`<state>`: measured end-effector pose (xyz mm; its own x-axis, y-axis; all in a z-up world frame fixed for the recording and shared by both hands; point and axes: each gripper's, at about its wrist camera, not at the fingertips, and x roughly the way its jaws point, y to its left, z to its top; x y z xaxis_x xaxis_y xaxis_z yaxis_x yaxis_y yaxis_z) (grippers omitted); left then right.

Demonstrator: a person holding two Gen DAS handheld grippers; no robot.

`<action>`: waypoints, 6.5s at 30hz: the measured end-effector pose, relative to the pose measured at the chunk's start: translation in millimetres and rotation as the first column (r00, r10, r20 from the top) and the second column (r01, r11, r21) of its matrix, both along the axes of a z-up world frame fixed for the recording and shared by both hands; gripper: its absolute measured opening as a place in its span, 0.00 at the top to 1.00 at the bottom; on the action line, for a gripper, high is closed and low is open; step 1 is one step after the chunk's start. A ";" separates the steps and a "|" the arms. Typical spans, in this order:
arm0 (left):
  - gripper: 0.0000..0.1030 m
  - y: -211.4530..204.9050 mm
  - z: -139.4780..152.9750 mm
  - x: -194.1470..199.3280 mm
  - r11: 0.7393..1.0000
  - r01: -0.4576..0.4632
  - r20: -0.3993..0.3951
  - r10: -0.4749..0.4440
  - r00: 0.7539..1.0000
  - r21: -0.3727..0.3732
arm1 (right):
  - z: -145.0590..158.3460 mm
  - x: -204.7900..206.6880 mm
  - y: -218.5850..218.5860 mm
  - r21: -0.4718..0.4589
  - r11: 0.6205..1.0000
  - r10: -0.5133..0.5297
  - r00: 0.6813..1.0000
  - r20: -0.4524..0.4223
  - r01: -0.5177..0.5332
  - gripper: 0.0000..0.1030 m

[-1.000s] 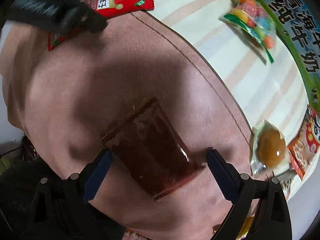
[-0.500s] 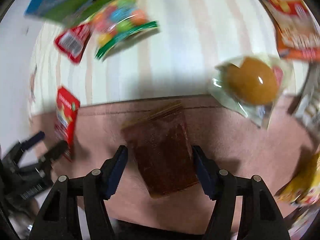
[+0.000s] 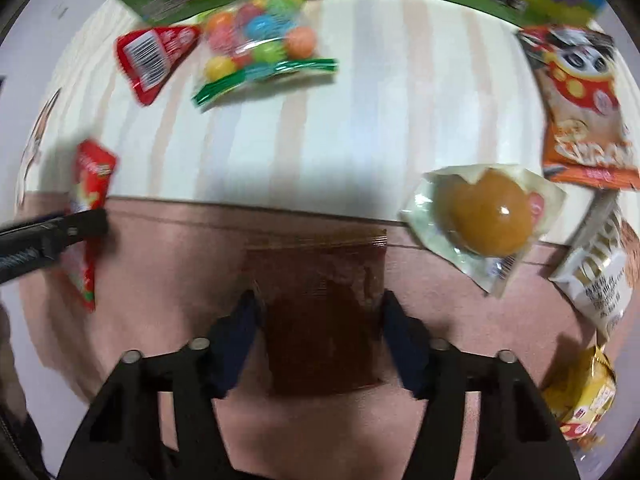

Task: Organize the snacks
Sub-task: 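Grasp the red spicy strip packet with left tool while right tool grasps the brown jerky pack, then carry the red packet and brown pack toward the cardboard box, then open both tools to drop the packs into the box and withdraw, then grasp the panda snack bag with left tool while right tool grasps the oat cookie pack, then carry the panda bag and oat cookie pack over the box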

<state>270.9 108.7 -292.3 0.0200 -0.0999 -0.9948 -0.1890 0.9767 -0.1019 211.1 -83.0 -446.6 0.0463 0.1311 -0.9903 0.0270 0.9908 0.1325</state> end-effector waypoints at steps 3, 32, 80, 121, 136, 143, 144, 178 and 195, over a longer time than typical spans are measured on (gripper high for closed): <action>0.36 25.5 -6.2 3.2 0.991 -0.109 -0.009 0.108 0.994 -0.081 | 5.9 -0.4 -25.1 0.108 0.987 -0.118 0.992 -0.030 0.121 0.41; 0.53 -67.4 57.9 -120.3 0.983 0.122 0.107 -0.137 0.985 0.134 | 48.3 -69.3 17.9 0.091 0.996 -0.029 0.998 0.064 0.023 0.43; 0.51 -113.6 113.6 320.6 0.988 0.148 0.095 -0.143 0.985 -0.043 | 144.7 327.5 -131.4 0.028 0.983 -0.185 0.956 0.226 0.184 0.39; 0.08 -119.6 224.2 93.5 0.984 0.137 0.481 -0.174 0.859 0.111 | 220.3 141.0 -63.9 0.009 0.998 -0.057 0.893 0.446 0.060 0.05; 0.08 -130.9 223.4 -3.7 0.987 0.144 0.468 -0.160 0.869 0.068 | 236.4 31.7 -93.4 0.118 0.987 -0.153 0.889 0.432 0.112 0.05; 0.08 -173.9 161.4 -27.2 0.972 0.229 0.337 -0.230 0.913 0.042 | 174.9 -13.8 -167.3 0.160 0.938 -0.341 0.902 0.266 0.308 0.05; 0.08 -182.1 149.8 -27.8 0.969 0.244 0.312 -0.243 0.918 0.039 | 164.6 -16.8 -177.6 0.164 0.928 -0.365 0.899 0.243 0.333 0.05; 0.40 -321.4 32.6 96.7 0.950 0.260 0.090 -0.248 0.965 -0.173 | 13.0 9.0 -252.1 0.195 0.854 -0.484 0.874 -0.048 0.483 0.28; 0.49 -265.5 11.6 33.8 0.945 0.320 0.016 -0.320 0.947 -0.069 | -1.5 4.8 -234.0 0.153 0.882 -0.448 0.894 -0.030 0.447 0.32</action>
<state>304.8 -156.8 -280.7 -0.0202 -0.1707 -0.9851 0.1331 0.9761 -0.1719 215.9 -317.1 -448.1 0.1412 0.2435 -0.9596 0.4613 0.8415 0.2814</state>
